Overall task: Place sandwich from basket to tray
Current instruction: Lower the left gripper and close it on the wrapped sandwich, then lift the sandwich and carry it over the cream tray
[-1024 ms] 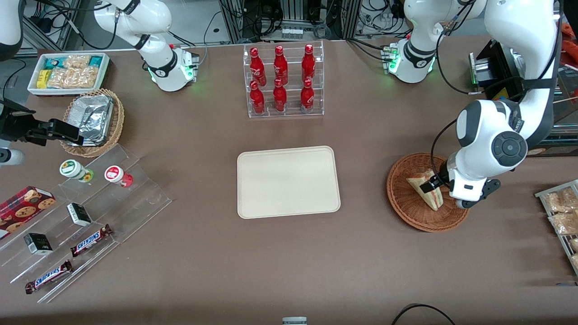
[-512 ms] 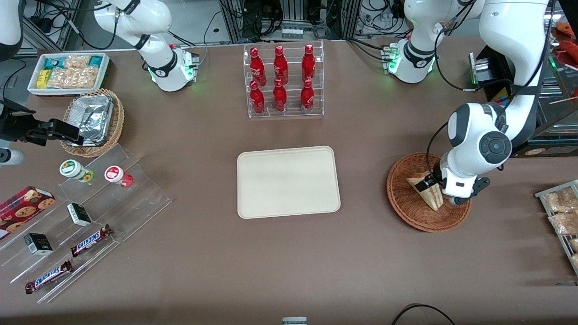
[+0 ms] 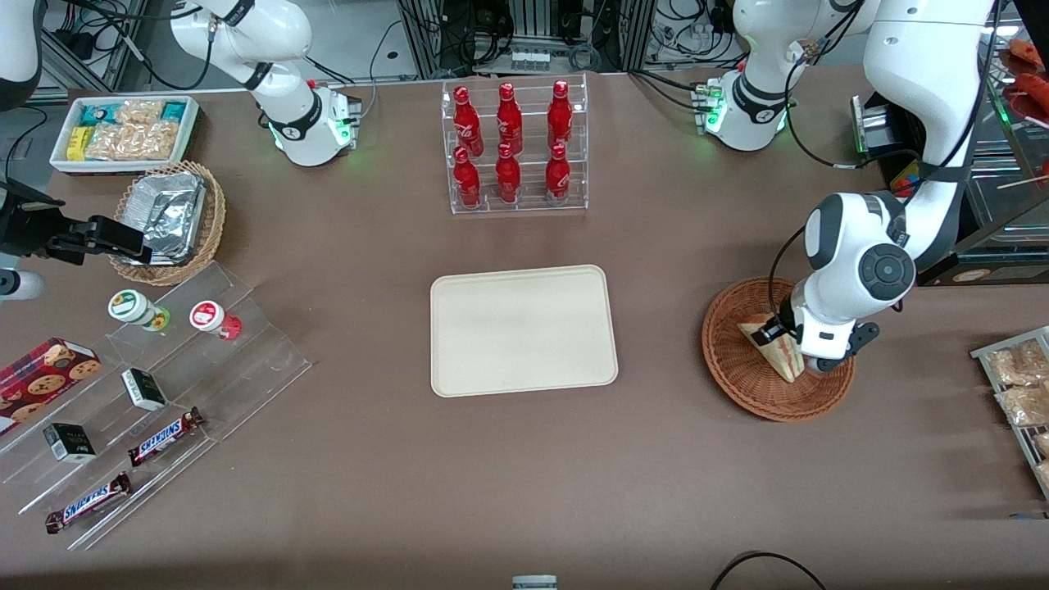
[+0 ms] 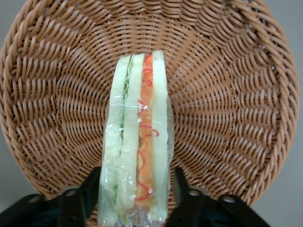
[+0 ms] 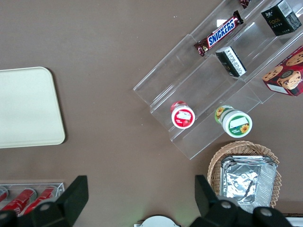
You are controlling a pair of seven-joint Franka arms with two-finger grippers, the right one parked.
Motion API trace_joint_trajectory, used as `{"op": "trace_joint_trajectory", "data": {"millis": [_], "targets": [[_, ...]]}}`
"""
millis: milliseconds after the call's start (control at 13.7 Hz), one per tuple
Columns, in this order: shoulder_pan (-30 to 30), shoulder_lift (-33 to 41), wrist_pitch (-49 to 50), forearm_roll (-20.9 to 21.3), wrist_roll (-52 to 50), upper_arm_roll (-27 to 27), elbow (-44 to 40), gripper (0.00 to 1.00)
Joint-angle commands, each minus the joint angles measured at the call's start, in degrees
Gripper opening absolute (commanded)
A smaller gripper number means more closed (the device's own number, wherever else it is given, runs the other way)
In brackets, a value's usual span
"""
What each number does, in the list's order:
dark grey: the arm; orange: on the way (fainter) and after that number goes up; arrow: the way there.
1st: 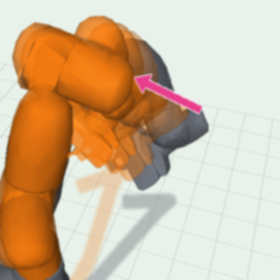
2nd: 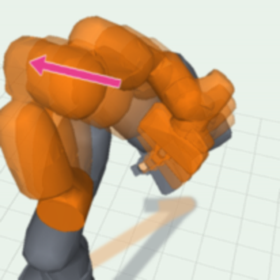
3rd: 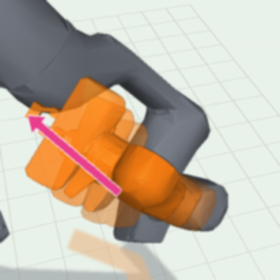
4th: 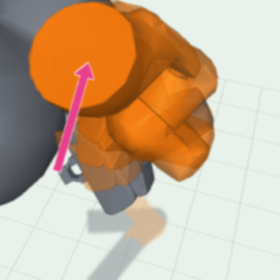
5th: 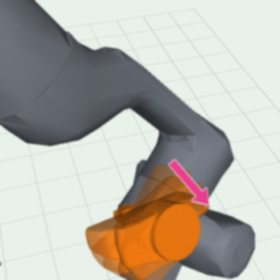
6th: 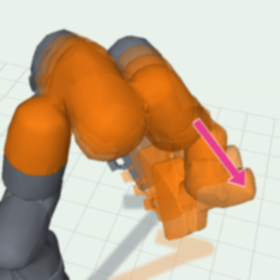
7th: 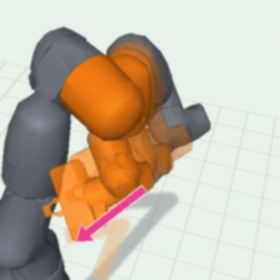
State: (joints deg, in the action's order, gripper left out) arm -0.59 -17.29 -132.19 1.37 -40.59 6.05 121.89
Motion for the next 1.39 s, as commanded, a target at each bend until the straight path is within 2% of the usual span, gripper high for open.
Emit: {"op": "trace_joint_trajectory", "data": {"millis": [0, 146, 439, 878, 1317], "targets": [[0.15, 1.12, -0.71, -0.49, -0.63, 0.01, 0.81, 0.00], [0.07, 2.52, 1.04, -0.31, -0.01, 0.01, -0.15, 0.00], [-1.86, 2.80, 12.10, 0.04, 0.16, 1.85, -9.54, 0.00], [-12.31, 1.83, 14.68, -0.05, 3.24, 2.03, -14.13, 0.00], [-24.96, -4.84, 14.68, -0.66, -1.22, 2.03, -22.20, 0.00]]}}
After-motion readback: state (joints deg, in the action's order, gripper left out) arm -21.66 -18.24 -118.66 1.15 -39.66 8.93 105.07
